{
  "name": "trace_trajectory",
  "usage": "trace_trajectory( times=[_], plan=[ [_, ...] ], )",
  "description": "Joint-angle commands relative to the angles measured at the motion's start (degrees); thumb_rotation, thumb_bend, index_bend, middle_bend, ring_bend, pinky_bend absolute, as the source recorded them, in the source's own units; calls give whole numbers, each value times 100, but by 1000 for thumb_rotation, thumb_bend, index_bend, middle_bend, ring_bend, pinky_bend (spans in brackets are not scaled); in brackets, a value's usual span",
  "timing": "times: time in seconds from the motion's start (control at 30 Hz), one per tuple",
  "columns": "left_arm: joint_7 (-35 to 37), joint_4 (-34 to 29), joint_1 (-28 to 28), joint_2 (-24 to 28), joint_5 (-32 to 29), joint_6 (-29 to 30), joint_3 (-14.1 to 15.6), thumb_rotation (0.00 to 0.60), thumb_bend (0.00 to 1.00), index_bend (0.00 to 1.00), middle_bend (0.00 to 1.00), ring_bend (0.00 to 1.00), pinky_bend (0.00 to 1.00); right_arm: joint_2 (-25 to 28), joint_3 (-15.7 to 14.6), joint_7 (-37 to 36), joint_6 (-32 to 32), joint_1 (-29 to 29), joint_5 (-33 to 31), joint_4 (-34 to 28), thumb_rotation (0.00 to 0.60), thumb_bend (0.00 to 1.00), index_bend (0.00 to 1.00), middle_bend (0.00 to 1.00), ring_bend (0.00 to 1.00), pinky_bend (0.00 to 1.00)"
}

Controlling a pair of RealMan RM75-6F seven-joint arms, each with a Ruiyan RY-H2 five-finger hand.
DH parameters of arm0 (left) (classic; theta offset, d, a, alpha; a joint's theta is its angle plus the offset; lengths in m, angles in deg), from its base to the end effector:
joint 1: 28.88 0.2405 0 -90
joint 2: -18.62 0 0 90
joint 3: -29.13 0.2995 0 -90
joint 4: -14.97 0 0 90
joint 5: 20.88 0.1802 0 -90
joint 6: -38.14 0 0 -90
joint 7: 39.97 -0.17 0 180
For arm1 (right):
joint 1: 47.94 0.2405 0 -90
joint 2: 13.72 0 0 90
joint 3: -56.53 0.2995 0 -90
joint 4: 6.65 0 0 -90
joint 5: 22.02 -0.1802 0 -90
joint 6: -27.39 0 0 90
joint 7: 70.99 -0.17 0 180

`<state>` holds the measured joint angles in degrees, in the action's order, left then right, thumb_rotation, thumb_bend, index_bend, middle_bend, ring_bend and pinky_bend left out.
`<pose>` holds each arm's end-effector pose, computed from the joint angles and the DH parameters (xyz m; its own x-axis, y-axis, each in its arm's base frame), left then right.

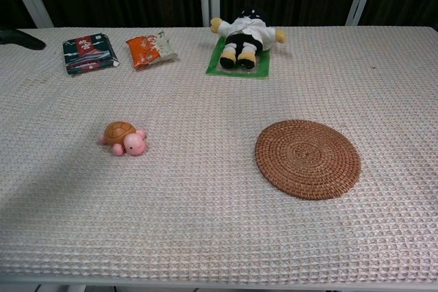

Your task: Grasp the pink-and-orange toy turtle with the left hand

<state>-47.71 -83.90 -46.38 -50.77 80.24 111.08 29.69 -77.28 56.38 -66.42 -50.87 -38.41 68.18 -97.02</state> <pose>-0.2360 0.2393 0.1128 0.4395 0.1432 0.8868 0.8075 -0.4954 -0.3202 -0.3298 -0.2236 0.1803 0.5279 -0.1193 0.8409 -0.8459 -0.1622 0.5081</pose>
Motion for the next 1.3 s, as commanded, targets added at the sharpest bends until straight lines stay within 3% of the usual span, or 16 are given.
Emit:
trace_trajectory(
  times=[0.03,0.3,0.53,0.7,1.1,1.3],
  plan=[
    [-298,64,-385,-358,-126,-480,-193,600,286,111,97,0,15,10,11,-21,-10,-5,-18,14,600,327,0,0,0,0],
    [-848,432,-1077,-948,-691,-1424,-536,600,317,129,119,0,17,48,32,-109,-15,-9,-53,48,600,327,0,0,0,0],
    [-1053,873,-1390,-1341,-1313,-1897,-659,600,327,166,157,0,20,69,52,-220,-27,-27,-105,131,600,327,0,0,0,0],
    [-1042,1173,-1430,-1570,-1543,-1900,-609,600,327,237,235,0,20,83,71,-299,-11,-33,-162,200,600,327,0,0,0,0],
    [-792,1700,-1609,-1925,-1616,-1923,-456,600,326,315,308,3,30,90,87,-348,-15,-41,-187,242,600,327,0,0,0,0],
    [-797,1917,-1608,-2076,-1685,-1758,-458,600,326,440,444,90,55,74,88,-367,18,-34,-204,275,600,327,0,0,0,0]
  ],
)
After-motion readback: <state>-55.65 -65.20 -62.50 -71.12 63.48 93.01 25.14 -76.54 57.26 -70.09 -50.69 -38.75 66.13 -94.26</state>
